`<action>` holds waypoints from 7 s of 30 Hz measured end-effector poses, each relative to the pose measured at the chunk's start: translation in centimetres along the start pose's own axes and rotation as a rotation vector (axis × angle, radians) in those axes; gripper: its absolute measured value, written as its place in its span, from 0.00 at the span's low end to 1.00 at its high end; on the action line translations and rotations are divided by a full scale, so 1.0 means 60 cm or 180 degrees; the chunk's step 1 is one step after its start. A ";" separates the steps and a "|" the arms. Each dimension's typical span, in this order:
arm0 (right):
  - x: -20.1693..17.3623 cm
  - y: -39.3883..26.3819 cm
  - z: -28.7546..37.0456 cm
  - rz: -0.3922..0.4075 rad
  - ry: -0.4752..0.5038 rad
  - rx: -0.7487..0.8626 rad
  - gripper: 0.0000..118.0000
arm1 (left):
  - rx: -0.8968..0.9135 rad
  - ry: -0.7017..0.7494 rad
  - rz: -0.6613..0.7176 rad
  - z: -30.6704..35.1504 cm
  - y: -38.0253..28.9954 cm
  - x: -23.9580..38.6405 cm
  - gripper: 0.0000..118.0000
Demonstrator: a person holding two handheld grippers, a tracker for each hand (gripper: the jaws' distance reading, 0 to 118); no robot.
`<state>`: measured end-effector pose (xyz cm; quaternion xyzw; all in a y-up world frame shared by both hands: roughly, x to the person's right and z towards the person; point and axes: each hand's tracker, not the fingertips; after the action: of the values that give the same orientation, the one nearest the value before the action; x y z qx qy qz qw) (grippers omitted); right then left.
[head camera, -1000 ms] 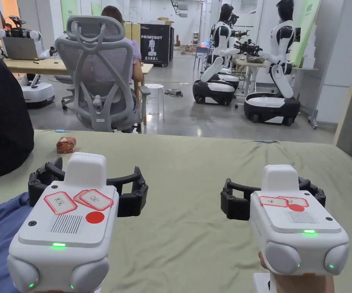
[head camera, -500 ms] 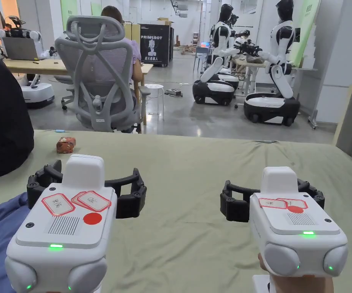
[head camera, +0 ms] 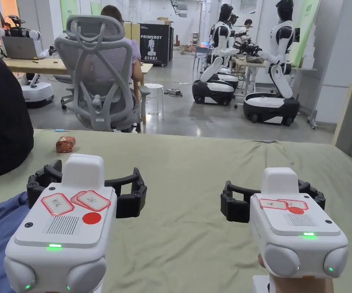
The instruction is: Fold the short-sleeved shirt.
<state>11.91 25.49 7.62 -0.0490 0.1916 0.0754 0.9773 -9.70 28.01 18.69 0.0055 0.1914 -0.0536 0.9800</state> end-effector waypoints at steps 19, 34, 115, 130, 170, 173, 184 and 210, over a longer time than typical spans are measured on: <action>0.003 -0.001 0.000 -0.0028 0.0023 0.0055 1.00 | 0.0034 -0.0013 -0.0005 -0.005 -0.005 0.001 1.00; 0.019 -0.002 0.028 0.0008 -0.0037 0.0114 0.00 | 0.0056 -0.0097 0.0064 -0.019 -0.020 -0.005 0.00; 0.232 -0.068 -0.109 -0.0154 -0.0251 -0.0563 0.00 | -0.1954 -0.2626 -0.0372 -0.475 -0.072 0.543 0.00; 0.259 -0.104 -0.113 -0.0204 -0.0192 -0.0734 0.00 | -0.1839 -0.2038 -0.0227 -0.450 -0.199 0.488 0.91; 0.069 -0.097 -0.134 0.0138 0.0343 -0.0681 0.00 | -0.4028 -0.0225 0.0234 -0.559 -0.361 -0.056 0.77; 0.087 -0.105 -0.138 0.0139 0.0311 -0.0717 0.00 | -0.3931 -0.0356 0.0132 -0.554 -0.361 -0.060 0.59; 0.272 -0.171 -0.283 0.0043 0.0230 -0.1505 0.00 | -0.2881 -0.0599 0.0261 -0.473 -0.239 -0.075 0.00; 0.375 -0.285 -0.507 -0.0089 0.0912 -0.2573 0.02 | -0.2787 -0.0608 0.0021 -0.475 -0.245 -0.074 0.00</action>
<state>24.19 7.81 -27.88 -0.4406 0.2797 0.1236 0.8440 -26.02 14.77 -5.93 -0.4142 0.1047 0.0353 0.9034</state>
